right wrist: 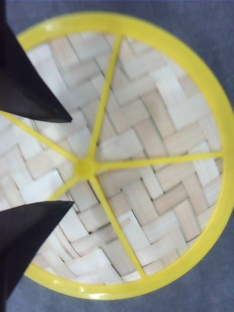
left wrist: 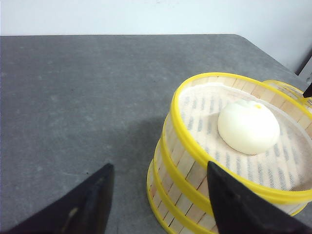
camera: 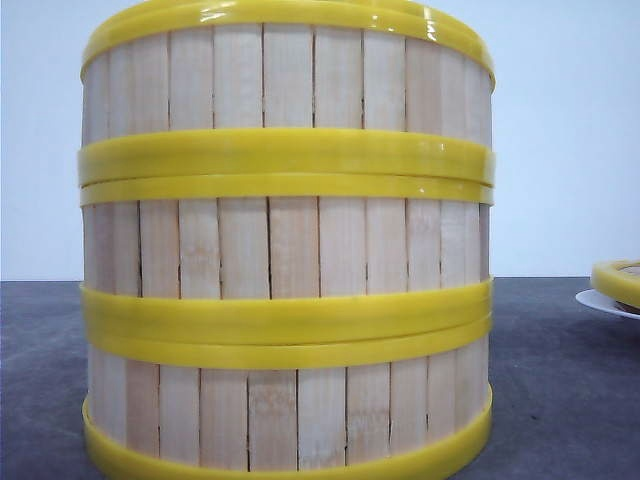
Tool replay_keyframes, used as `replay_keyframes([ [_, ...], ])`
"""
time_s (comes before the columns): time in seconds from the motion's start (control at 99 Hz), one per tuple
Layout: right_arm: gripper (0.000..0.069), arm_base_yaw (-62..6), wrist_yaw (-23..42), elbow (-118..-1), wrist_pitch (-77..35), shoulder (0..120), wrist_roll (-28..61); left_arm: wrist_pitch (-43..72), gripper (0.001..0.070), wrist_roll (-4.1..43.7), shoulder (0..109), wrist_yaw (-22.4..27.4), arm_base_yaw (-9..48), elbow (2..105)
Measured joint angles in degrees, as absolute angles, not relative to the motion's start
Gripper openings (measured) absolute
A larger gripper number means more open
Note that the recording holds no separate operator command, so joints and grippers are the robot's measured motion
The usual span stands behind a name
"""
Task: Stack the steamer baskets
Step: 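Move the right gripper to the woven lid's yellow center hub and grasp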
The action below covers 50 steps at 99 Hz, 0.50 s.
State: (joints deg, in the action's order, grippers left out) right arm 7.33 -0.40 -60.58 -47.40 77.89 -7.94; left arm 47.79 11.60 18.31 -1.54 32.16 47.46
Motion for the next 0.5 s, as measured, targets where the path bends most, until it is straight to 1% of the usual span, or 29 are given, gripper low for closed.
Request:
replay_keyframes([
  [0.384,0.0249,8.58,-0.49,-60.58,-45.58,81.87,-7.94,47.81,0.0359,11.6,18.31,-1.54,32.16,47.46],
  [0.505,0.0192,8.58,-0.49,-60.58,-44.95,82.13,-7.99,47.81,0.0359,11.6,18.31,-1.54,32.16,47.46],
])
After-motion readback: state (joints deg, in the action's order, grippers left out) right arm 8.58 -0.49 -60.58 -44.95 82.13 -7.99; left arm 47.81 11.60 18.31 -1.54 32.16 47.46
